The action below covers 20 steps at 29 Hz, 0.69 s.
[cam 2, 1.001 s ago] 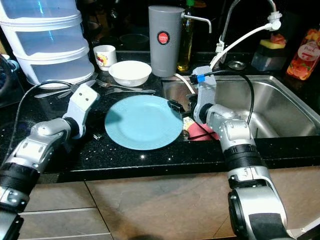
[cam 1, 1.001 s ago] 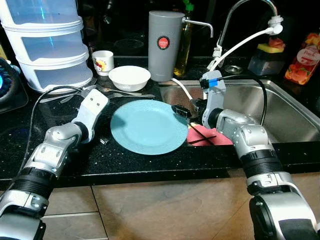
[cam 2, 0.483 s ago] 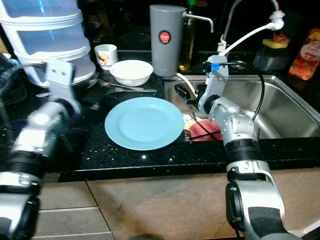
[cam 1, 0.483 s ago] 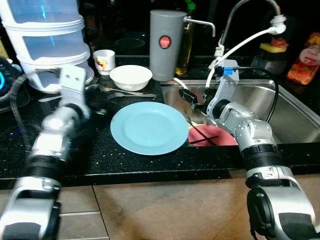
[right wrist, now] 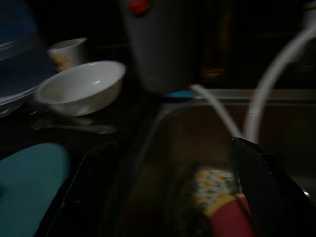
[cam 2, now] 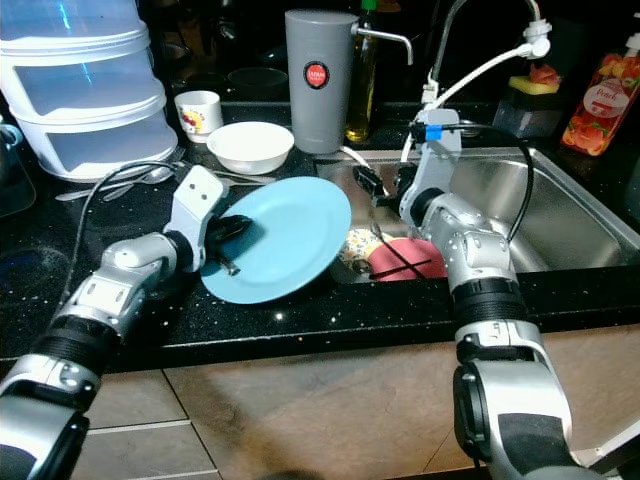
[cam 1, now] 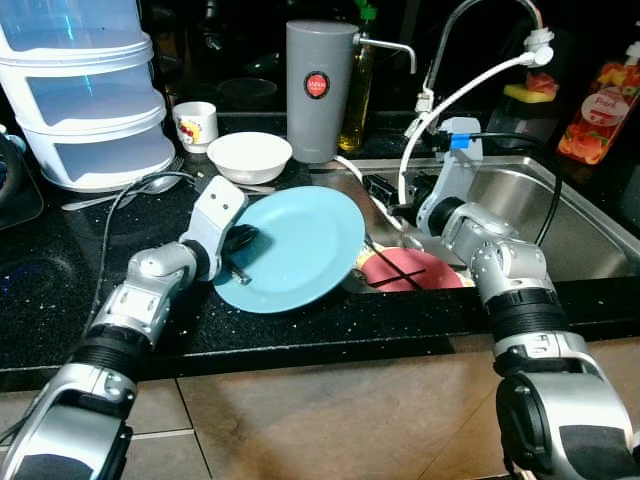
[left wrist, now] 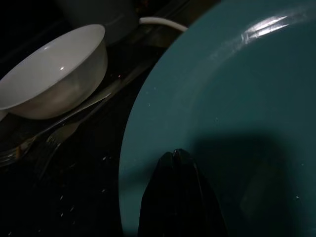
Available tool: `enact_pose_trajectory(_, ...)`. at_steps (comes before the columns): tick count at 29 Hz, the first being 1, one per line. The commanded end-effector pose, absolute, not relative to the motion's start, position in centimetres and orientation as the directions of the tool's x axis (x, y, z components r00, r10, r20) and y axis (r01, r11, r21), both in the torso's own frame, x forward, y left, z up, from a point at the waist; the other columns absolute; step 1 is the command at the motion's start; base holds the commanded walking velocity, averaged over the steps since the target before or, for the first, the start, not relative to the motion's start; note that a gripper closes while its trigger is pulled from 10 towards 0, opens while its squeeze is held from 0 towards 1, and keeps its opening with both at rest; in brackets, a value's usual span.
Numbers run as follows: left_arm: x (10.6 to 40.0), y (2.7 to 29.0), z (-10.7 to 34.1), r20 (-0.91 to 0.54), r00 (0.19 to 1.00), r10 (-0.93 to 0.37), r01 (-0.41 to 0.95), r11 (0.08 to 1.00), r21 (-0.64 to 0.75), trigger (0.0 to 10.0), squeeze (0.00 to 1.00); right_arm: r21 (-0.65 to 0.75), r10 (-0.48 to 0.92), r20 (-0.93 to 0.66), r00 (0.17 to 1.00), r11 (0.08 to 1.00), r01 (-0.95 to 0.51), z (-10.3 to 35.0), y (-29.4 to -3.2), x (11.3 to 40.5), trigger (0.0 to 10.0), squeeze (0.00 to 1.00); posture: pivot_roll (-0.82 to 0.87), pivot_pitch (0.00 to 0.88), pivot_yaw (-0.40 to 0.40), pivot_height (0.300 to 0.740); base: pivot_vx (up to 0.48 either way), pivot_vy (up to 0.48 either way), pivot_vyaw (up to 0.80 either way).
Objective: Kitchen organization
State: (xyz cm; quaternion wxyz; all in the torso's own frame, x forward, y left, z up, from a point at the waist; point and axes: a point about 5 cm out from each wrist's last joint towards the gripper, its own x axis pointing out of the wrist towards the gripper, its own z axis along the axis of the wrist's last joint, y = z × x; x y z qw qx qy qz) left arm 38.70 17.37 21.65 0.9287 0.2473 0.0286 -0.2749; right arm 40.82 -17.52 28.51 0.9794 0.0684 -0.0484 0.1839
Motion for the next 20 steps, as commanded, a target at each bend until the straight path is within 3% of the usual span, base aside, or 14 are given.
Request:
enact_pose_trajectory(1,37.7,19.2,16.5,-0.412,0.813,-0.411,0.568,0.714,0.409,10.0,0.00,0.122,0.293,0.131,0.947,0.944,-0.308,29.0,-18.6,41.0,10.0,0.00,0.10,0.090,-0.031,0.740,0.000,0.000,0.00)
enact_pose_trajectory(3,37.6,19.3,16.4,-0.417,0.809,-0.414,0.573,0.713,0.404,10.0,0.00,0.122,0.289,0.085,0.953,0.947,-0.298,28.4,-18.9,41.1,10.0,0.04,0.10,0.091,-0.031,0.740,0.000,0.000,0.00)
enact_pose_trajectory(4,37.5,19.3,16.4,-0.418,0.808,-0.415,0.574,0.713,0.403,10.0,0.00,0.122,0.319,0.042,0.947,0.939,-0.322,27.8,-18.6,41.0,10.0,1.00,0.10,0.091,-0.031,0.740,0.000,0.000,0.00)
enact_pose_trajectory(11,37.5,19.1,16.4,-0.414,0.808,-0.420,0.576,0.712,0.401,10.0,0.00,0.215,0.424,-0.068,0.903,0.890,-0.402,25.5,-16.6,40.8,10.0,1.00,0.10,0.093,-0.033,0.740,0.000,0.000,0.00)
enact_pose_trajectory(15,37.5,19.2,16.4,-0.413,0.808,-0.420,0.575,0.714,0.400,10.0,0.00,0.356,0.449,-0.092,0.889,0.848,-0.392,24.0,-15.4,40.9,10.0,1.00,0.10,0.094,-0.030,0.740,0.000,0.000,0.00)
enact_pose_trajectory(16,37.5,19.1,16.4,-0.408,0.809,-0.423,0.574,0.718,0.394,10.0,0.00,0.417,0.463,-0.088,0.882,0.821,-0.389,23.6,-15.0,40.8,10.0,0.00,0.10,0.094,-0.030,0.740,0.000,0.000,0.00)
enact_pose_trajectory(20,37.5,19.1,16.4,-0.405,0.810,-0.425,0.573,0.721,0.390,10.0,0.00,0.443,0.471,-0.108,0.875,0.811,-0.382,22.9,-14.5,40.8,10.0,0.00,0.10,0.094,-0.030,0.740,0.000,0.000,0.00)
